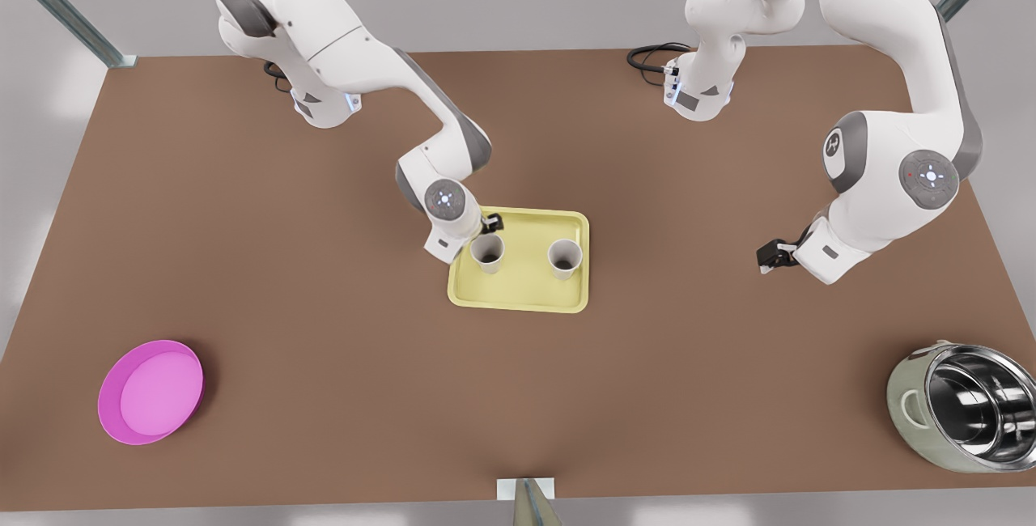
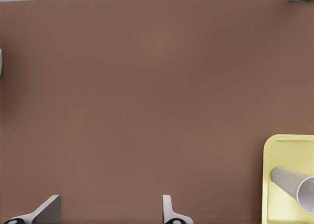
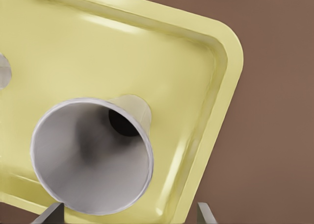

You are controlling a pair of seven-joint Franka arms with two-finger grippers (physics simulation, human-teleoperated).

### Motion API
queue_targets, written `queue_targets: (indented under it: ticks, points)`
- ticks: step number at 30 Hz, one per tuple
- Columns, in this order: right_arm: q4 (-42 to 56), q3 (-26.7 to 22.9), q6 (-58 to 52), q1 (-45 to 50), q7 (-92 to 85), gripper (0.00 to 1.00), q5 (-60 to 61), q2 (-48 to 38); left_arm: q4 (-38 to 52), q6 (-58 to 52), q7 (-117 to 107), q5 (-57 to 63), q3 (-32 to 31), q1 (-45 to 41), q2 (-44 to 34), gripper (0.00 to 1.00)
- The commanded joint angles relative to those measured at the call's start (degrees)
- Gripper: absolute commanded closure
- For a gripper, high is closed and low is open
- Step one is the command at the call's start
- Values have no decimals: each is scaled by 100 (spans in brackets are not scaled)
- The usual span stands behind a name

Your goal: Use the left arm to pick up the white IKEA cup from the tray and place it on the middle-left position; use the right arm to pick up the white IKEA cup from the tray and place it on the middle-right position

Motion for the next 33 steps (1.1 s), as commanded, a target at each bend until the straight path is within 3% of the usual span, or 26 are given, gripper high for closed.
queue_targets:
  ticks: [1, 14, 16, 18, 23, 25, 29, 33]
  points:
    - [-2, -8, 550, 6, 888, 0, 42, -37, 4, -9, -8, 9, 1, 0, -10, 0]
    - [-2, -96, 585, -64, 861, 0, -301, 51, -14, 8, -17, 18, 1, 0, -1, 0]
    - [-2, -96, 665, -64, 861, 5, -310, 139, -14, 8, -17, 18, 1, 0, 7, 0]
    - [7, -96, 665, -55, 861, 15, -319, 148, -14, 17, -17, 18, 1, 0, 16, 0]
    - [25, -96, 665, -38, 809, 30, -327, 359, -14, 44, -17, 18, 1, 9, 34, 0]
    - [34, -96, 656, -38, 817, 43, -327, 385, -14, 44, -17, 18, 1, 9, 34, 0]
    - [34, -104, 647, -46, 879, 79, -310, 385, -14, 35, -17, 18, 1, 9, 25, 0]
    - [77, -113, 577, -284, 861, 100, -257, 333, -23, 35, -17, 18, 1, 9, 34, 0]
